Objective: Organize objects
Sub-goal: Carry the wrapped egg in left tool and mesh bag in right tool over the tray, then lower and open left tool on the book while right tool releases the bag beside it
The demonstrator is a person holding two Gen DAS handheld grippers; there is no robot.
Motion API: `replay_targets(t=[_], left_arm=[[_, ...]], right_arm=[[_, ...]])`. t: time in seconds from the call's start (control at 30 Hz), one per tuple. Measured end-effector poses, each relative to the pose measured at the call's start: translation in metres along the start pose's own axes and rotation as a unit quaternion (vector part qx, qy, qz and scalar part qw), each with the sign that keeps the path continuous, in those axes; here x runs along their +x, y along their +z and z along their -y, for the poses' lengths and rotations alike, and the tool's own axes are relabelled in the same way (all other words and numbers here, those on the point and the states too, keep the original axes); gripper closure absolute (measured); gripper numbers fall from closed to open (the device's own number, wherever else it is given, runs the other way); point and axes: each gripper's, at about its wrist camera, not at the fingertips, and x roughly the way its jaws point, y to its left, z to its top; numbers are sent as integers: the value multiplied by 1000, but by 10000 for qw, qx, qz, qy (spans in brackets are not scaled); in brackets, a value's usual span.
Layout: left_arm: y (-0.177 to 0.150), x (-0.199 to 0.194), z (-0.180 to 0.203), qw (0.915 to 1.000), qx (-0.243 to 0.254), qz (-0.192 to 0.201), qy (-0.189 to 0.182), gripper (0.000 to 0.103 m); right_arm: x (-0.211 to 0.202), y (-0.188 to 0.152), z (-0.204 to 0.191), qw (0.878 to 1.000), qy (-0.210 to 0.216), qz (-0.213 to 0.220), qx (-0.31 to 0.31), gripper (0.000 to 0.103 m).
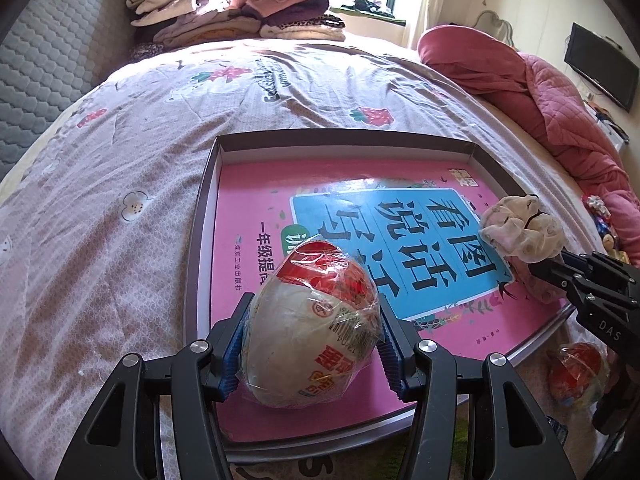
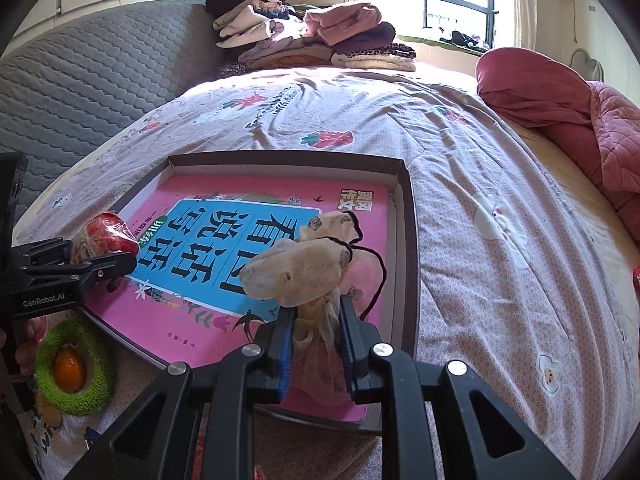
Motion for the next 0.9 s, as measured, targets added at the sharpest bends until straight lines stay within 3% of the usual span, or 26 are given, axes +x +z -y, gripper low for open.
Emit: replay_targets(t=[0.2, 0.37, 0.7, 0.9], left_arm=[[1, 0, 0, 9999, 7, -73, -85, 45], [1, 1, 0, 9999, -2, -98, -109, 45], [3, 1, 1, 9997, 23, -198, -148, 44], [3, -1, 2, 9995, 1, -201, -241, 36]], right_arm=[[-1, 0, 0, 10000, 47, -37, 49, 76], [1, 0, -2, 9999, 1, -109, 38, 63], [-2, 1, 0, 9999, -118, -88, 49, 54], [-4, 2, -1, 9998, -215, -28, 7, 50]])
